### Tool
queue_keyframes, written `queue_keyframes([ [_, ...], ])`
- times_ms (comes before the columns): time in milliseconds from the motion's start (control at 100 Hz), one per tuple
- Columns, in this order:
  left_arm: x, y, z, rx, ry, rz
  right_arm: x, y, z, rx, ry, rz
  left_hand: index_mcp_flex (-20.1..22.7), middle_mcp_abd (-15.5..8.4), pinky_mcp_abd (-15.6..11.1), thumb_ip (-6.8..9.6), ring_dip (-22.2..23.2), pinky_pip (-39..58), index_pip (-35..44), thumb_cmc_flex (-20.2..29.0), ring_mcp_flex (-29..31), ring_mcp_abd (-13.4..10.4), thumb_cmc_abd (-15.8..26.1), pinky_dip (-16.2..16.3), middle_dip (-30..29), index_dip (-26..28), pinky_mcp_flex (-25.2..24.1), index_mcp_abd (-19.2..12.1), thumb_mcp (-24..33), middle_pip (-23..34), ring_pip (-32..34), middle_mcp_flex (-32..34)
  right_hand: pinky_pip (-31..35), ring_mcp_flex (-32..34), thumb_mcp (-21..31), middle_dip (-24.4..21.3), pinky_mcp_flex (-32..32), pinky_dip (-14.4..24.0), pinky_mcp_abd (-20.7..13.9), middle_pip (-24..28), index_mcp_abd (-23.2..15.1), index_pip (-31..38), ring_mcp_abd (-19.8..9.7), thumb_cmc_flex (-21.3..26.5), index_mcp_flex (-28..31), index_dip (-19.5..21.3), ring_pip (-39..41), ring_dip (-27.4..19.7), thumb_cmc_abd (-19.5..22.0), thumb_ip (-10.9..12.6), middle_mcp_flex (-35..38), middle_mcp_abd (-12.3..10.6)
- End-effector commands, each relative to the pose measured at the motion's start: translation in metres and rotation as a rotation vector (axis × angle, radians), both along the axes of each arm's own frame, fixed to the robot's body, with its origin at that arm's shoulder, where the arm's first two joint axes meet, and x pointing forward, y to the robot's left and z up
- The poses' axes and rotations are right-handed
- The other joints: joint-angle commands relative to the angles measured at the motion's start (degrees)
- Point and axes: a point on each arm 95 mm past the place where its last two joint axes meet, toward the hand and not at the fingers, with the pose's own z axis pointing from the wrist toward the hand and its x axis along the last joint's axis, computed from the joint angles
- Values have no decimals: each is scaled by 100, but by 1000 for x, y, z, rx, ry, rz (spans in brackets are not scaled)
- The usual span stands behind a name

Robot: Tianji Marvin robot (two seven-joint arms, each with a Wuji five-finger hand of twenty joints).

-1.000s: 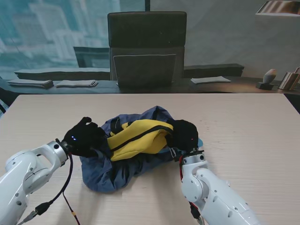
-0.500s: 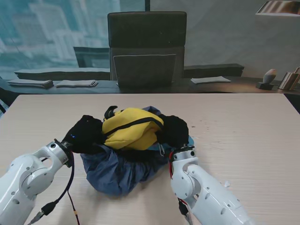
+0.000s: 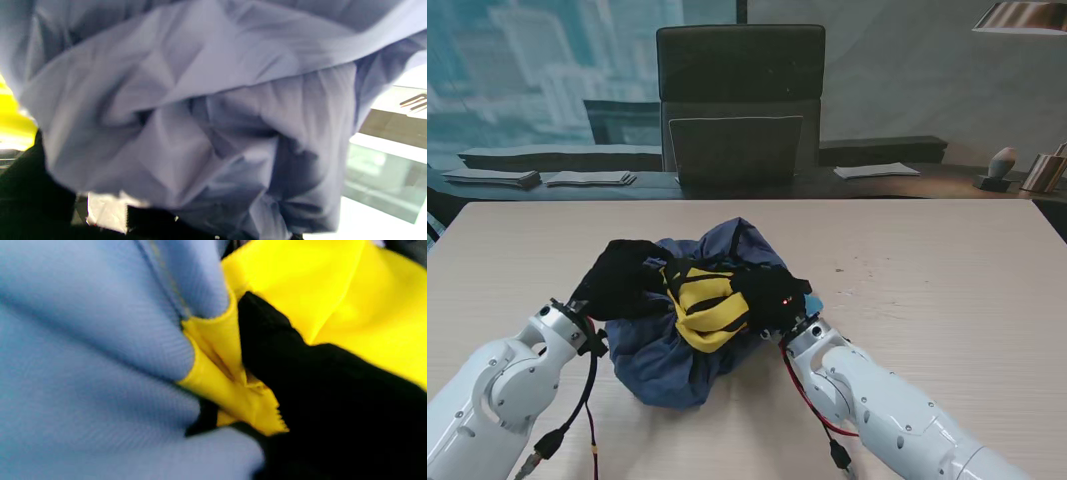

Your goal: Fit a rain cover over a backpack

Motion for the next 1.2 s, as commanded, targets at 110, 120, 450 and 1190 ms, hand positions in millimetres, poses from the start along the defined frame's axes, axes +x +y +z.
queue_keyframes([
  [110,-11,-6,5,-77,61,-21,11,-13,-7,-55,-30,-119,431,-424,32,-248,-20,-169,176,-348,-67,68,-110,-32,-78,-110,-138,-80,240,-142,-33,-117,251,406,839,186,311,0,327,700,-380,401,-1033,941,385,-117,1969,738,-194,157,629,798],
  [120,-11,-6,5,-85,66,-22,11,-13,-7,-56,-30,-125,439,-413,38,-251,-18,-204,175,-339,-71,70,-126,-50,-74,-123,-132,-53,253,-143,-39,-102,256,406,837,188,317,1,331,707,-364,407,-1032,954,388,-117,1976,740,-210,161,631,809],
  [450,-5,-32,6,-144,117,-104,2,5,-6,-148,56,-132,482,-429,67,-279,-42,-494,140,-327,-132,53,-310,-194,-101,-216,-130,-80,299,-236,-144,-69,618,419,830,237,427,102,-33,959,-487,462,-1345,950,418,-250,2254,844,-494,210,633,800],
  [1190,-24,-33,-5,-89,342,-119,-24,30,3,-219,241,-279,-4921,228,473,-131,-709,-2026,-4875,347,-305,423,-399,-923,-636,-5314,-125,1013,-1075,-1148,-1543,-1186,1247,434,991,314,571,310,-537,1389,11,467,-1780,1042,409,-325,2546,1041,-860,283,637,789],
])
